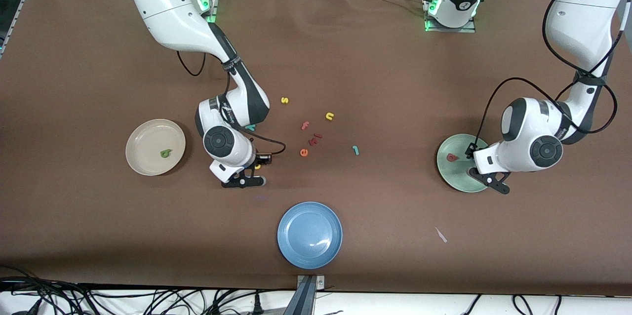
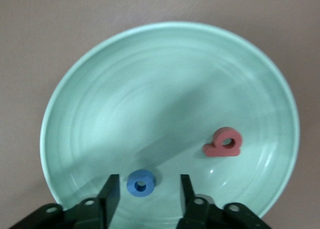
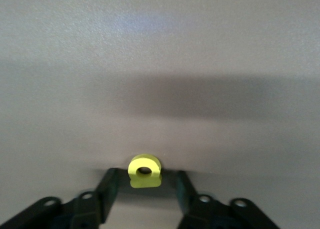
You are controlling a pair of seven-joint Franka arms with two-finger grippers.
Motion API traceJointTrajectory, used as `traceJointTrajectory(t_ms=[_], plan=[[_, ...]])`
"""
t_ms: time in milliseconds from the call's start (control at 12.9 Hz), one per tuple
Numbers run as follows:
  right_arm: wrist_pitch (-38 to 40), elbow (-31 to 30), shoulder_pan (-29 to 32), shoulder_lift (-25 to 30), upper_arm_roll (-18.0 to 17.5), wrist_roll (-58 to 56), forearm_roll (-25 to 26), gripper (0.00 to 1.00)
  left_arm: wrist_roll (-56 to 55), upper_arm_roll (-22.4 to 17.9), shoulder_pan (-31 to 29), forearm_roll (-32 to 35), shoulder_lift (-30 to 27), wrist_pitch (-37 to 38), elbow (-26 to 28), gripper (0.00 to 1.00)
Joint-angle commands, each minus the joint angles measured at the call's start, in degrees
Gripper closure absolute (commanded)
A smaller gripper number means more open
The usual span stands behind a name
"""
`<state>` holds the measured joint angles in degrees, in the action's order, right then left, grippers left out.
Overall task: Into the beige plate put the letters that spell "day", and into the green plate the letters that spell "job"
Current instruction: 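Place the yellow o on the beige plate while the left gripper grasps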
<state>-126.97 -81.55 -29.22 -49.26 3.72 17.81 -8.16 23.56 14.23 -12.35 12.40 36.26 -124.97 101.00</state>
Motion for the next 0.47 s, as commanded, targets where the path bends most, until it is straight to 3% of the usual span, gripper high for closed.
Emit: traceJointTrajectory(t_ms=[0, 388], plan=[[0.75, 1.66, 0.48, -1.27, -0.64, -1.02, -1.15, 0.68, 0.97, 2.89, 0.13, 0.97, -4.69, 1.81, 1.49, 0.00], [2.59, 2.70, 0.48, -1.10, -0.56, -0.67, -3.17, 0.97, -22.45, 8.36, 6.44, 0.61, -4.79, 6.84, -2.12, 0.00]])
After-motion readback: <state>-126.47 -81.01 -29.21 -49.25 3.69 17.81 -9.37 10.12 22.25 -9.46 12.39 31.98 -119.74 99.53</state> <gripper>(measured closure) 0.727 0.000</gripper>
